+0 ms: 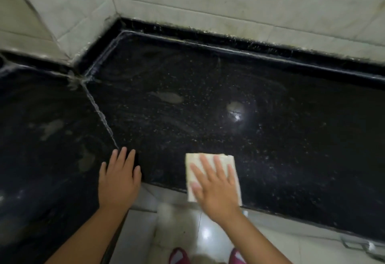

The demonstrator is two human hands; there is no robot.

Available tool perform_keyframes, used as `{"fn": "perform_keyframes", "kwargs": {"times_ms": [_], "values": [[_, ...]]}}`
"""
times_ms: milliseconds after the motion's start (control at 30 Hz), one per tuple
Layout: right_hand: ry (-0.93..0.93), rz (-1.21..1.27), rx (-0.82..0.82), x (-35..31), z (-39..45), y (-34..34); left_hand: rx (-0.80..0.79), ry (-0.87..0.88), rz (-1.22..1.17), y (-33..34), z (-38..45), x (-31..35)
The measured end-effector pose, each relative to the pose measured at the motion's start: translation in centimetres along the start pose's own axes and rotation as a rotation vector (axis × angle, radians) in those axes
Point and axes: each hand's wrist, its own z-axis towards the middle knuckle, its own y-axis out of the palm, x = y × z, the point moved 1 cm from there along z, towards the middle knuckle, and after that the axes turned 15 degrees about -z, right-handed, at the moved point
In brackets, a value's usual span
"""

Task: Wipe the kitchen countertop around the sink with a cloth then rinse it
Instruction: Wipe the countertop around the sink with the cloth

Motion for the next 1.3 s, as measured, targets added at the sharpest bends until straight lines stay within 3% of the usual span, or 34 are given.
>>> {"fn": "perform_keyframes", "kwargs": {"times_ms": [133,233,367,500,600,700,900,1033,1133,1300], "values": [[0.261,-0.095,-0.209,8.0,-0.7,-1.1,-0.07,0.073,0.06,0.5,0.6,-1.0],[0.413,0.074,-0.242,6.9,2.7,-2.8,-0.07,0.081,0.082,0.8,0.6,-1.5],[0.166,0.06,-0.25,-1.5,7.3,-3.6,-0.07,0.098,0.085,0.7,0.8,-1.7],[-0.028,-0.035,-0.04,-9.0,6.7,-3.3,-0.113,0.087,0.04,0.4,0.8,-1.6],[-0.15,-0.033,-0.034,-9.7,3.9,-2.5,-0.082,0.068,-0.018,0.2,0.4,-1.3],[-0.209,-0.054,-0.06,-5.3,0.9,-1.2,-0.084,0.073,-0.05,0.0,0.4,-1.1],[0.194,-0.11,-0.222,7.6,1.3,-1.8,-0.114,0.033,-0.022,0.5,0.3,-1.5],[0.375,0.031,-0.218,5.9,6.8,-4.1,-0.076,0.046,0.019,0.1,0.4,-1.4],[0.266,0.024,-0.267,0.6,11.8,-5.0,-0.083,0.072,0.029,0.3,0.3,-1.5],[-0.162,-0.005,-0.186,-9.5,12.6,-5.5,-0.115,0.061,0.009,0.3,0.6,-1.8]]}}
